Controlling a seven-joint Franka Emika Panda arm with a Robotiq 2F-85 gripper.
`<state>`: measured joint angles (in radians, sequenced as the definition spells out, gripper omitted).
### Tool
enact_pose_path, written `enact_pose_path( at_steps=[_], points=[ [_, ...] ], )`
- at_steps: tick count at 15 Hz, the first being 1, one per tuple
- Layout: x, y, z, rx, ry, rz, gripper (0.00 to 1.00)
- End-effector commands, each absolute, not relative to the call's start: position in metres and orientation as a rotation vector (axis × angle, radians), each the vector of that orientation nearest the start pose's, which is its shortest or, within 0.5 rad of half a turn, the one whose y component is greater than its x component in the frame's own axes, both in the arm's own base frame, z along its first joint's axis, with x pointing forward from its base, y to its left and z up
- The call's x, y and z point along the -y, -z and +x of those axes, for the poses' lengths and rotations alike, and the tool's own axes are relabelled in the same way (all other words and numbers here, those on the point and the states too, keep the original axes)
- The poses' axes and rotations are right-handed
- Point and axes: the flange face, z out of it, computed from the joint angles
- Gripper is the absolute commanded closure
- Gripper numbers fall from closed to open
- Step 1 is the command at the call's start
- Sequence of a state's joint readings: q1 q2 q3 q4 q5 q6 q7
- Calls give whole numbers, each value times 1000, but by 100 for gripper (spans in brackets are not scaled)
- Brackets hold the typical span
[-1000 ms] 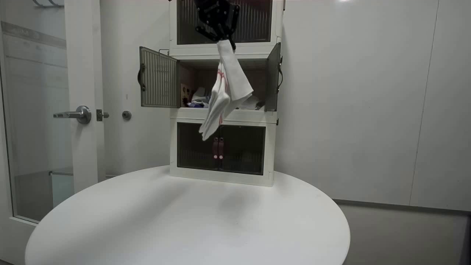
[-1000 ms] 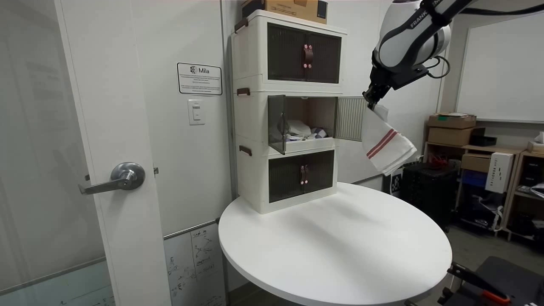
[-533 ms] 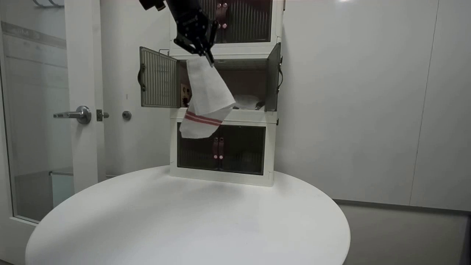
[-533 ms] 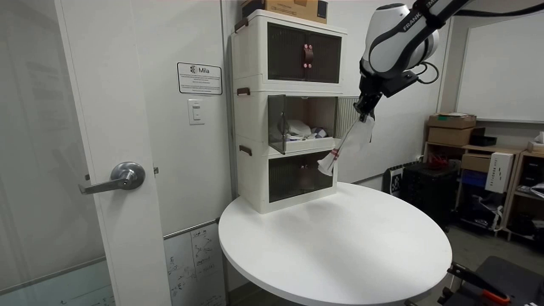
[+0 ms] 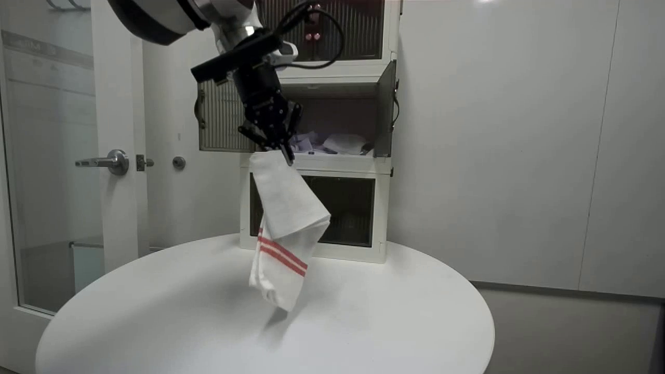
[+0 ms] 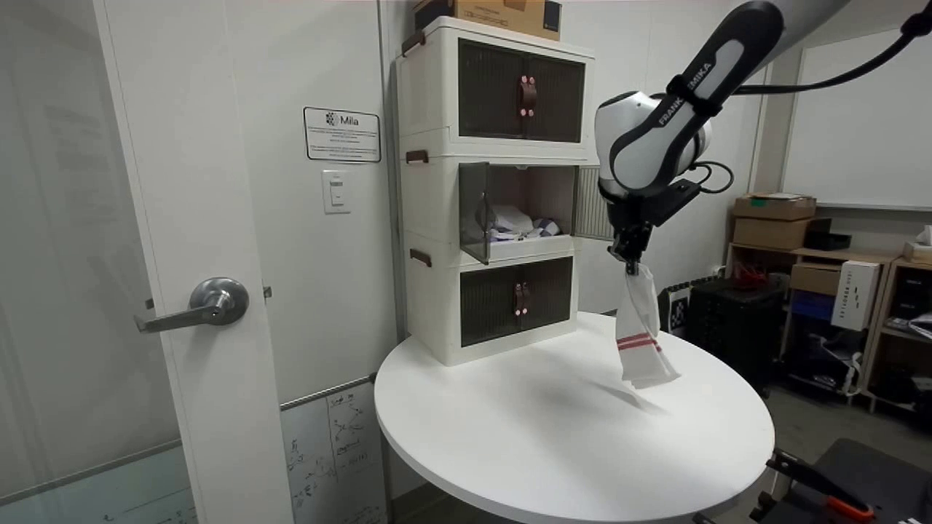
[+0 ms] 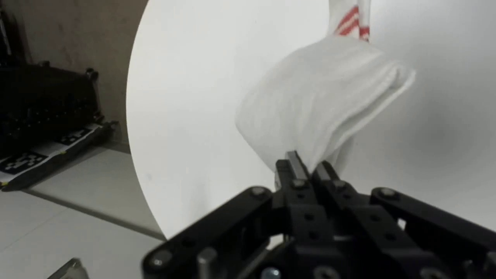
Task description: Remove a towel from the middle shelf and put it on the table
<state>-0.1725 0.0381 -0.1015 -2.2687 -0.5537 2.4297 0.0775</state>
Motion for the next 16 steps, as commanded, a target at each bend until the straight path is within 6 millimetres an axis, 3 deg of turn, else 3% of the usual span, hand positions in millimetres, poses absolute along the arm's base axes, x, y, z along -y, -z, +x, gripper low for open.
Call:
enact_pose_path(
  at_steps=[1,5,10,11,13,16],
  points=[
    [154,-302,525,147,-188,-3600,99],
    [169,-254,534,182,-411,-3602,99],
    [176,-231,558,215,-441,-3613,99],
    [175,-230,563,223,-447,-3607,70],
    [174,-228,570,235,-450,-3601,64],
    [172,-236,580,239,-418,-3578,40]
  ],
)
